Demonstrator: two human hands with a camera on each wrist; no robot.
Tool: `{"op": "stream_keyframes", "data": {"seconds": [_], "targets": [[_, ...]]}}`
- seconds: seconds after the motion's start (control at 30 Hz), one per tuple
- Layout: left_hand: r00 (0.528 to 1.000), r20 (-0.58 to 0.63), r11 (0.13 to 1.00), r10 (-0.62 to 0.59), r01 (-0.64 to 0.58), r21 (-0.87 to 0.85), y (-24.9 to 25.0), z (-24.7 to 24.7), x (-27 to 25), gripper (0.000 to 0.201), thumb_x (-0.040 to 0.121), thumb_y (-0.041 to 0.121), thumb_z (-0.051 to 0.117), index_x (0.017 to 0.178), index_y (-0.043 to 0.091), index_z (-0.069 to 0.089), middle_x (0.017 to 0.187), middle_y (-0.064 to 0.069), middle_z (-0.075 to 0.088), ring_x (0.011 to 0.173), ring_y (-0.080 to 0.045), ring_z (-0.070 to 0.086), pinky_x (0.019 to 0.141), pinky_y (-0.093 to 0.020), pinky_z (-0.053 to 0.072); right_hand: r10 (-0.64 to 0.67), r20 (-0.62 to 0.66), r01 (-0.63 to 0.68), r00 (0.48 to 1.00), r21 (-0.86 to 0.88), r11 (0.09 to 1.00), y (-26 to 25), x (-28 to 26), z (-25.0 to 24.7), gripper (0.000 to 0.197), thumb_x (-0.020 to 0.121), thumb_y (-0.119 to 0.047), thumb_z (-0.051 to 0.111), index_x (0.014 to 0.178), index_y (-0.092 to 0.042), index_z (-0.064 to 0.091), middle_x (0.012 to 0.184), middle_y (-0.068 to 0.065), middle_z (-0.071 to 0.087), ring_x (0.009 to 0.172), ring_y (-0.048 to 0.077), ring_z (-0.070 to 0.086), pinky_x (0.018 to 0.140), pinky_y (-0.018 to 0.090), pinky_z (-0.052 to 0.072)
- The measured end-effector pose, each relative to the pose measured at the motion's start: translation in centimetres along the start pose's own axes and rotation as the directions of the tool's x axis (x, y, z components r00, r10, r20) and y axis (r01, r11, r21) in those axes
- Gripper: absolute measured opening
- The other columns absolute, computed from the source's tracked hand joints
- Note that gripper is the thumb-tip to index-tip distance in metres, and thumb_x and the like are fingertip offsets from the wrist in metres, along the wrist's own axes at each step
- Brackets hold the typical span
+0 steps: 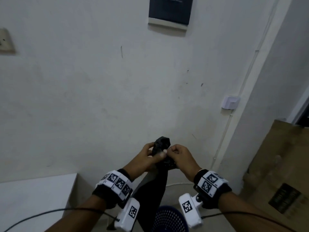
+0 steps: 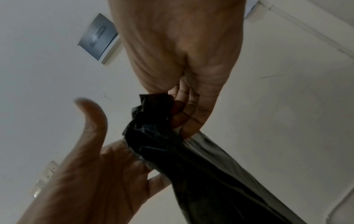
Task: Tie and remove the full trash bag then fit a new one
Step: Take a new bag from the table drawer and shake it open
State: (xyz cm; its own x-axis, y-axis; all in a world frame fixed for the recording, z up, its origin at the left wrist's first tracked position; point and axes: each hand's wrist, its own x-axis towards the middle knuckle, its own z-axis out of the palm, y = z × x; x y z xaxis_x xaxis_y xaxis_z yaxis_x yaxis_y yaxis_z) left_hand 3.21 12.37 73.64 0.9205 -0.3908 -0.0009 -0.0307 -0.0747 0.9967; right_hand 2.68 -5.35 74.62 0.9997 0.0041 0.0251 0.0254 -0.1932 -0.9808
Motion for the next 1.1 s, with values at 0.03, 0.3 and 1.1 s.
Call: {"op": "stream_keyframes", "data": {"seconds": [0.03, 0.3, 1.1], "targets": [[0.999, 0.036, 0.998, 0.034, -0.036, 0.051, -0.2, 0.9, 0.3, 0.066, 0.082, 0.030, 0.075, 0.136, 0.028, 0.039, 0.122, 0.000, 0.061, 0.106, -0.013, 0.065, 0.084, -0.030, 0.057, -0.014, -0.001, 0.014, 1.000, -0.001, 1.000, 0.0, 0.2, -0.4, 0.022, 0.093, -0.019, 0.067, 0.085, -0.003, 0.053, 0.074, 0.013, 0.057, 0.066, 0.025, 0.059, 0.063, 0.039, 0.057], [0.921, -0.303, 0.919, 0.243, -0.119, 0.375, -0.4, 2.5, 4.2, 0.036, 0.091, -0.004, 0.050, 0.118, 0.014, 0.065, 0.117, 0.000, 0.067, 0.110, -0.018, 0.061, 0.099, -0.033, 0.046, -0.051, 0.049, 0.059, 0.998, -0.180, 0.982, 0.6, 1.8, -9.6, 0.011, 0.094, -0.010, 0.062, 0.096, 0.001, 0.058, 0.062, 0.009, 0.056, 0.046, 0.018, 0.046, 0.044, 0.026, 0.038], [0.569, -0.795, 0.962, 0.212, 0.020, 0.271, 0.9, 2.9, 9.1, 0.021, 0.100, 0.013, 0.039, 0.112, 0.001, 0.053, 0.113, -0.021, 0.059, 0.107, -0.034, 0.056, 0.087, -0.036, 0.039, -0.197, -0.224, 0.019, 0.954, -0.612, 0.790, 3.3, 6.7, -28.5, 0.016, 0.096, -0.022, 0.059, 0.092, -0.007, 0.061, 0.095, 0.014, 0.067, 0.092, 0.031, 0.063, 0.073, 0.030, 0.041]]}}
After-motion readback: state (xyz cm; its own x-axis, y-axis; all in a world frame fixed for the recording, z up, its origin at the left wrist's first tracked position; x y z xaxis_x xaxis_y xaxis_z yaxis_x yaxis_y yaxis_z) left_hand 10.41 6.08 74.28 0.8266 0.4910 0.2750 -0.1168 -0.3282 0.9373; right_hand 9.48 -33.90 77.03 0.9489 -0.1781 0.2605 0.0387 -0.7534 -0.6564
